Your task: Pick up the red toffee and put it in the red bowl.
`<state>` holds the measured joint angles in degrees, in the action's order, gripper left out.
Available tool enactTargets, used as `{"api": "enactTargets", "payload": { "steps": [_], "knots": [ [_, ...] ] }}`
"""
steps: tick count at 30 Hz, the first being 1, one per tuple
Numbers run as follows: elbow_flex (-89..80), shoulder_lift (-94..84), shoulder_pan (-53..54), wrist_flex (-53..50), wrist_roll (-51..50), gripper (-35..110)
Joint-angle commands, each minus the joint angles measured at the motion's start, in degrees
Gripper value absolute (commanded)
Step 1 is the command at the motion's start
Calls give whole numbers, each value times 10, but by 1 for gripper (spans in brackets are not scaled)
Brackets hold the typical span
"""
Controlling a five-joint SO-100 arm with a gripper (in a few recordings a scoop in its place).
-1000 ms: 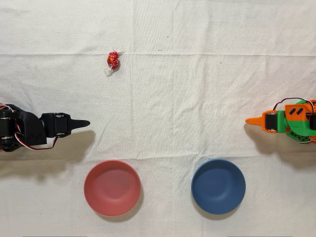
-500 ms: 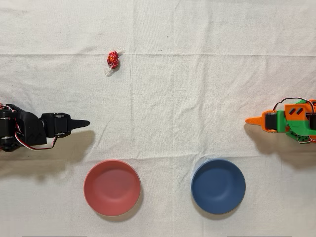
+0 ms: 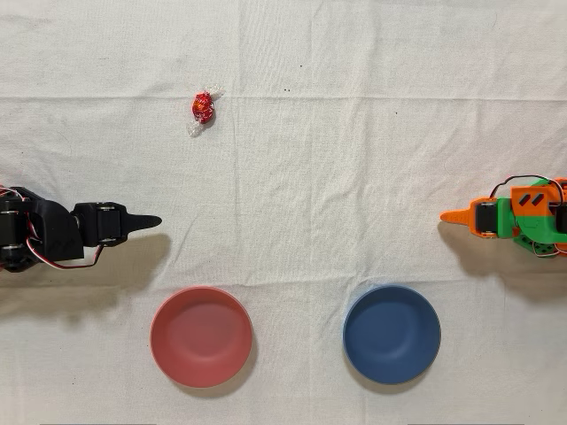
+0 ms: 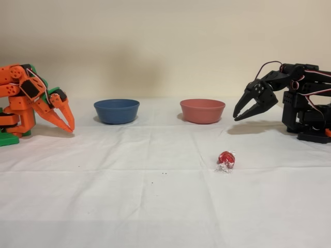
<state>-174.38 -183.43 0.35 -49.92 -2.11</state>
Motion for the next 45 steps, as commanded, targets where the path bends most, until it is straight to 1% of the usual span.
{"api": "enactTargets", "payload": {
  "steps": [1,28,31,33,34,36,38,41,45],
  "knots": [
    [-11,-9,4,-6,-5,1],
    [-11,-9,4,-4,-2,1],
    [-11,-9,5,4,21,1],
    [2,-8,5,-10,47,1],
    [17,-3,5,-17,70,1],
    [61,15,4,-35,152,1],
    [111,41,3,-47,199,1],
    [172,83,-11,-46,220,1],
    [250,142,-31,-54,223,1]
  ]
}}
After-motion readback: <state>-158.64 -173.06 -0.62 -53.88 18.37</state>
